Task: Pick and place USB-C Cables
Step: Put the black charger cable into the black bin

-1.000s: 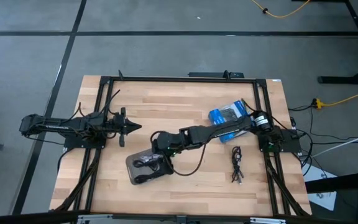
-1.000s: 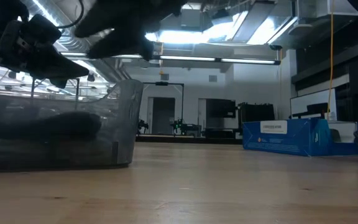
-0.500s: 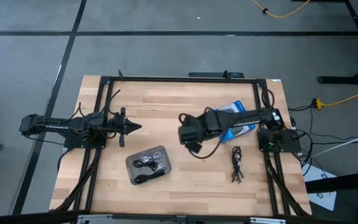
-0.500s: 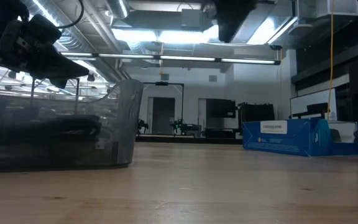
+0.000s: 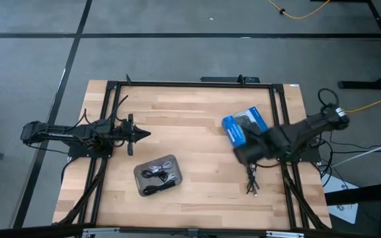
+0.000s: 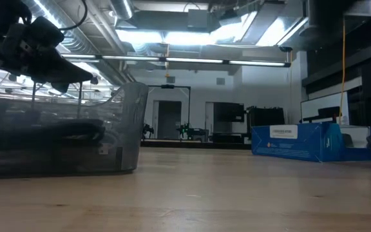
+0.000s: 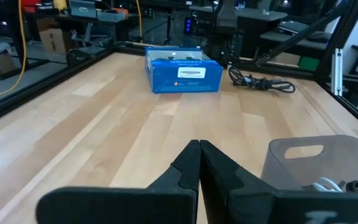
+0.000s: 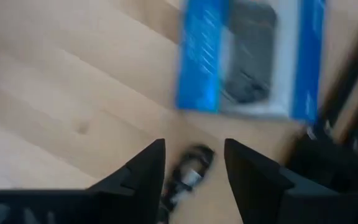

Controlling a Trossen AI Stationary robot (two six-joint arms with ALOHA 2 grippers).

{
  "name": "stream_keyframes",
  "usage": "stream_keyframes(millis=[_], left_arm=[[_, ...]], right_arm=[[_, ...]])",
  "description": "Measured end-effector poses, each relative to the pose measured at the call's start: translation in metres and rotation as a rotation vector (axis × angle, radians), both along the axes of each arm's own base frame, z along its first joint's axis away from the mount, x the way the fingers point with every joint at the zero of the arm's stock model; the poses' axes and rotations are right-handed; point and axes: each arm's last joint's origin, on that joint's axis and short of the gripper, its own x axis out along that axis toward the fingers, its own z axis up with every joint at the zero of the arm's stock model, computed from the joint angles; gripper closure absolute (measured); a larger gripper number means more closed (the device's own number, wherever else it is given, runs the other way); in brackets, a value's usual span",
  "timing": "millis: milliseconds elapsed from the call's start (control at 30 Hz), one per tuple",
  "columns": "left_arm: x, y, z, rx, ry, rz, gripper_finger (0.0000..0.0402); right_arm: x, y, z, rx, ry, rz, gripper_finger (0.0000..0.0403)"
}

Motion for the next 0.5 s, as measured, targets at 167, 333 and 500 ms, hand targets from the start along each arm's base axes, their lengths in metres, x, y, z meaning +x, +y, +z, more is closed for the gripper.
stream_keyframes(millis=[167,333,500], left_arm=[[0.000,0.000,0.000,-0.001,-0.003,0.003,0.0401],[0.000,0.000,0.000,-0.002,0.002,0.003,0.0401],[0.000,0.001,0.000,0.000,0.003,0.022,0.0401]], right_arm=[[-0.047,0.012,-0.046,0.058,0.044,-0.203,0.0234],[-0.059,0.029,-0.102,0.163,0.000,-0.270,0.0234],[-0.058,0.033,-0.145,0.231,-0.055,-0.287,0.0234]])
